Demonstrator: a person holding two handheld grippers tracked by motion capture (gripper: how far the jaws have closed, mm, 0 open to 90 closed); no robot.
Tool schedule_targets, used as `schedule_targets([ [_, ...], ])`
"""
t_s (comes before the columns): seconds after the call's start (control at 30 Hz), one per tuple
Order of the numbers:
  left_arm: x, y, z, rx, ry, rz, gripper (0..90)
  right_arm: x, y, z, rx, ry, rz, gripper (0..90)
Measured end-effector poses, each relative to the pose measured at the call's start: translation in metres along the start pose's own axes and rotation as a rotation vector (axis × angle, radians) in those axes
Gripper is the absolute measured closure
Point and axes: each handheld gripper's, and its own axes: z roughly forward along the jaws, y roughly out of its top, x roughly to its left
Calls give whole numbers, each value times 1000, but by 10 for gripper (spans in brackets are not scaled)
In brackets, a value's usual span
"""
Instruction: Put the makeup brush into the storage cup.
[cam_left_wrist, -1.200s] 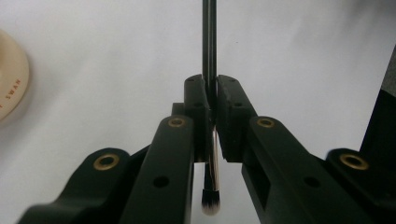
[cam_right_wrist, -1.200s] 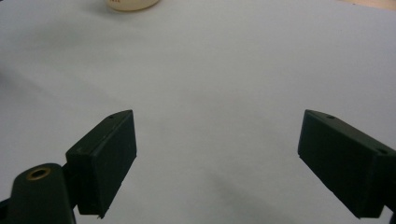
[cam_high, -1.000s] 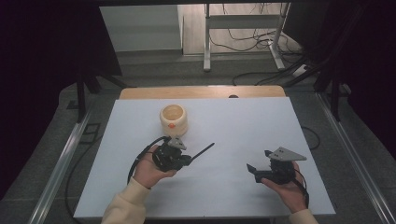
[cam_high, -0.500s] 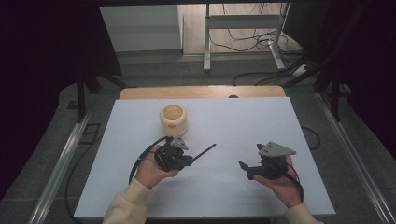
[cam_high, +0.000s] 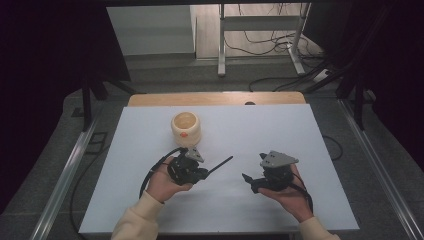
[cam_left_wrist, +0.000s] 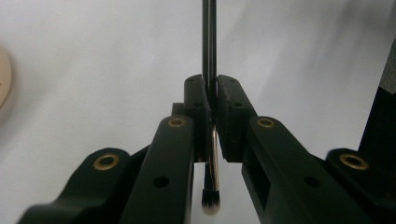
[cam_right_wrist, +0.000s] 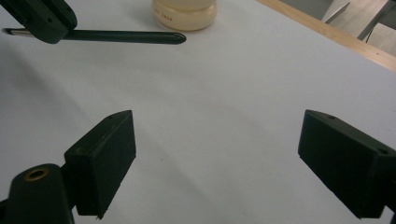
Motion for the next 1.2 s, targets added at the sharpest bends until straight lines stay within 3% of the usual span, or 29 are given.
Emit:
schedule_targets([
  [0.1, -1, 1, 2, 11, -1, 6, 837, 3, 2, 2, 2, -8, -23, 119],
  [0.33, -2, 1, 7, 25, -15, 10, 837, 5, 6, 5, 4, 4, -25, 121],
  [1.2, -5, 3, 14, 40, -32, 21, 837, 28, 26, 26, 58, 21, -162, 148],
])
